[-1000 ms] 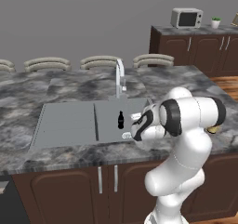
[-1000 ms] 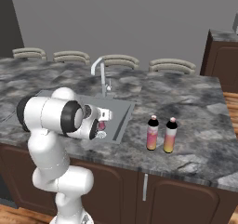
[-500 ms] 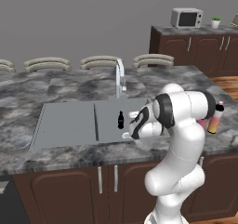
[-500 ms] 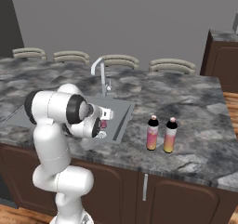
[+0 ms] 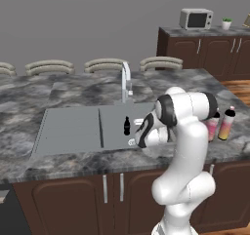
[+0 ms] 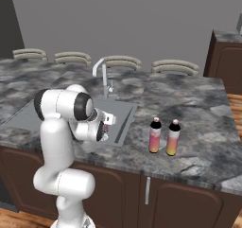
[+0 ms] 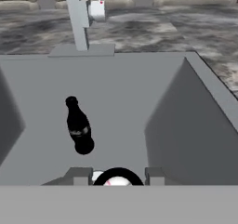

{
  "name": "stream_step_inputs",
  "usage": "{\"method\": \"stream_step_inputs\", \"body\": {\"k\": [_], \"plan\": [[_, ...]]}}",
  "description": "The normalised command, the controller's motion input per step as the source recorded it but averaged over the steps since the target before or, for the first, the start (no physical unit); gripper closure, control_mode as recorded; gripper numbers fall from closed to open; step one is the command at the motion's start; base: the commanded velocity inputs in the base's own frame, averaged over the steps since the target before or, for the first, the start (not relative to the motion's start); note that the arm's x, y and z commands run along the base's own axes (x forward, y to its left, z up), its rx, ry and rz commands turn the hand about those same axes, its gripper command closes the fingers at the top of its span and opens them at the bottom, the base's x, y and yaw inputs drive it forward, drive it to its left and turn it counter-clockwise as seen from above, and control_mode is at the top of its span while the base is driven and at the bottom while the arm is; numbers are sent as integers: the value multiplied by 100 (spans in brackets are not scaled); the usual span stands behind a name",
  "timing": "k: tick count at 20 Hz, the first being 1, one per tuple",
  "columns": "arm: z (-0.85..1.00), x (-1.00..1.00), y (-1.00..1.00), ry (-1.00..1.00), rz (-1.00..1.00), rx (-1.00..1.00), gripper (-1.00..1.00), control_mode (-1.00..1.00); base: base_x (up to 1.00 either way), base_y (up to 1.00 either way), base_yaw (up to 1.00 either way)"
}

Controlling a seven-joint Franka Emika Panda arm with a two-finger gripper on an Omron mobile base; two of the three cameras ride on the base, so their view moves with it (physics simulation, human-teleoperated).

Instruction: Place the large bottle from the dining counter next to the other large bottle outside the sink, and place the small bottle from the dining counter next to the other small bottle inside the sink.

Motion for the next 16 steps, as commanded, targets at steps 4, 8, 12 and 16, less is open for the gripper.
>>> {"method": "stream_step_inputs", "body": {"k": [4, 8, 12, 16], "plan": [[-40, 18, 0, 0, -1, 0, 100, -100, 0, 0, 0], [-37, 22, 0, 0, -1, 0, 100, -100, 0, 0, 0], [-36, 22, 0, 0, -1, 0, 100, -100, 0, 0, 0], [-34, 24, 0, 0, -2, 0, -100, -100, 0, 0, 0]]}}
